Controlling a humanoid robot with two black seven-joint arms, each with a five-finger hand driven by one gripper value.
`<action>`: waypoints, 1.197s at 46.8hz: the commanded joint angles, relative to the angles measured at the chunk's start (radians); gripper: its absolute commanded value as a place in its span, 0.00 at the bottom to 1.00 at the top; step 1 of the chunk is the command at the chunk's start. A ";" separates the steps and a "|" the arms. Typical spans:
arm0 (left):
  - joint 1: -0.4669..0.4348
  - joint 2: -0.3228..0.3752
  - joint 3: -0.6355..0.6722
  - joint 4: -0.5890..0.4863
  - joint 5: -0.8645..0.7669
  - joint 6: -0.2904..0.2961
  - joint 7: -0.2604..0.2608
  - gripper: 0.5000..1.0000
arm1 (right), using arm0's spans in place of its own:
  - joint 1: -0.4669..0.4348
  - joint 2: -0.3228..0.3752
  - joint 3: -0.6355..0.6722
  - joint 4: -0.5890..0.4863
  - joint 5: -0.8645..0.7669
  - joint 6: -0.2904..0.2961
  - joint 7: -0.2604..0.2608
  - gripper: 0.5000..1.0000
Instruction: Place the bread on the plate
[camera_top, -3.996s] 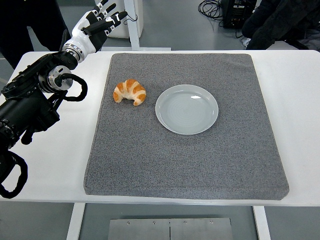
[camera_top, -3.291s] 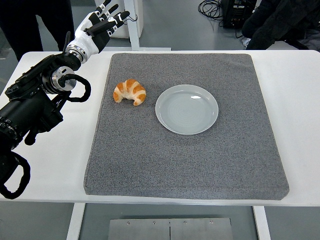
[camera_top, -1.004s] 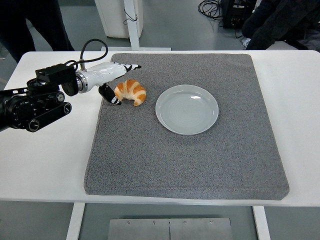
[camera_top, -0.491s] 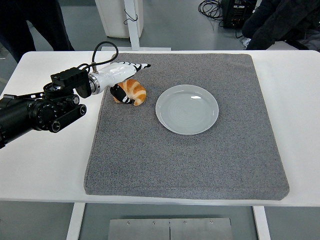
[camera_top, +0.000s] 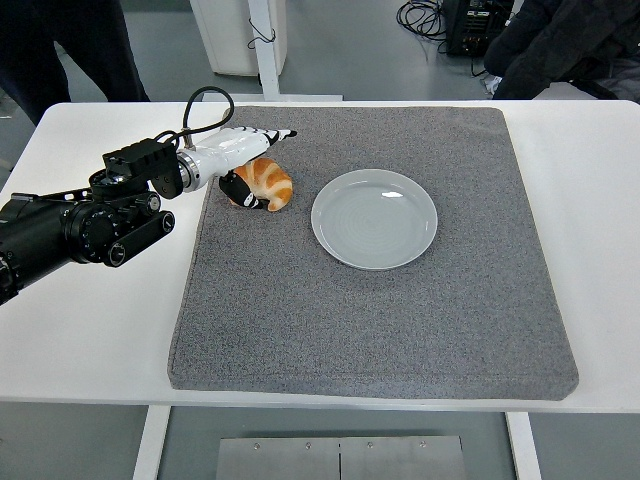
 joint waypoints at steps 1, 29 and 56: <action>0.002 0.000 0.002 0.000 0.002 0.001 0.000 0.97 | 0.000 0.000 0.000 0.000 0.000 0.000 0.000 1.00; 0.003 -0.009 0.003 0.022 0.000 -0.027 -0.058 0.00 | 0.000 0.000 0.000 0.000 0.000 0.000 0.000 1.00; -0.165 -0.001 0.007 0.019 -0.043 -0.028 -0.070 0.00 | 0.000 0.000 0.000 0.000 0.000 0.000 0.000 1.00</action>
